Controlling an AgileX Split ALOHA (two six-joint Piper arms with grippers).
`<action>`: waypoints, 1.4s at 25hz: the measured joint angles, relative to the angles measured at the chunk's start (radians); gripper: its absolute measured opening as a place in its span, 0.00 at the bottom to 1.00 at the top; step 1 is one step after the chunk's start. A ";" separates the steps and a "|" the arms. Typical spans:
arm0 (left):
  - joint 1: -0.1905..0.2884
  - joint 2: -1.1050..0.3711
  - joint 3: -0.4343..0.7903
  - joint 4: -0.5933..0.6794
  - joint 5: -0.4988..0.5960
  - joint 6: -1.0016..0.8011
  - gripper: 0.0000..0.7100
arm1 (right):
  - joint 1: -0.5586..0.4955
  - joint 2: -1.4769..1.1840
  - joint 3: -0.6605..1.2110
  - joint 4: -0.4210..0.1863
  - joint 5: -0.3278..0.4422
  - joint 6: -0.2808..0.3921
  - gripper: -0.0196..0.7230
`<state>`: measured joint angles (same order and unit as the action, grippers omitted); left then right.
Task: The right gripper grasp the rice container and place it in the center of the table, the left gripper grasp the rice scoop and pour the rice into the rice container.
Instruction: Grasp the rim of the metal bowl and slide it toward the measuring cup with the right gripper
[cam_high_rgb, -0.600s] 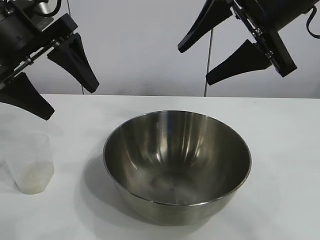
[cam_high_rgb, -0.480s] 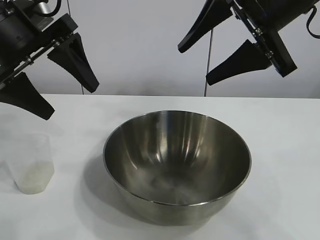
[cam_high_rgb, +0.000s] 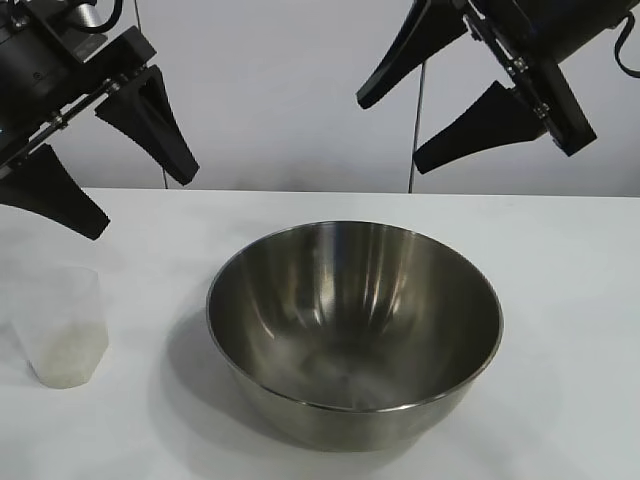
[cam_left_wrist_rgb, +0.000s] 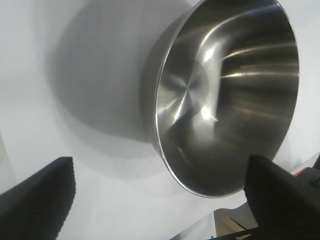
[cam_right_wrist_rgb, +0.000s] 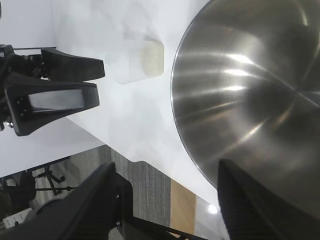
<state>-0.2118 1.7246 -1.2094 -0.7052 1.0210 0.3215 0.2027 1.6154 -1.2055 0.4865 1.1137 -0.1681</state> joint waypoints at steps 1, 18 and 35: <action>0.000 0.000 0.000 0.000 -0.001 0.000 0.93 | 0.000 0.009 0.002 -0.051 0.003 0.024 0.58; 0.000 0.000 0.000 0.000 -0.001 0.000 0.93 | 0.000 0.273 0.087 0.027 -0.314 -0.002 0.36; 0.000 0.000 0.000 0.000 -0.009 0.000 0.93 | 0.044 0.247 0.094 0.089 -0.226 -0.078 0.05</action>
<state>-0.2118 1.7246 -1.2094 -0.7052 1.0123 0.3215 0.2464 1.8622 -1.1117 0.5757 0.8880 -0.2457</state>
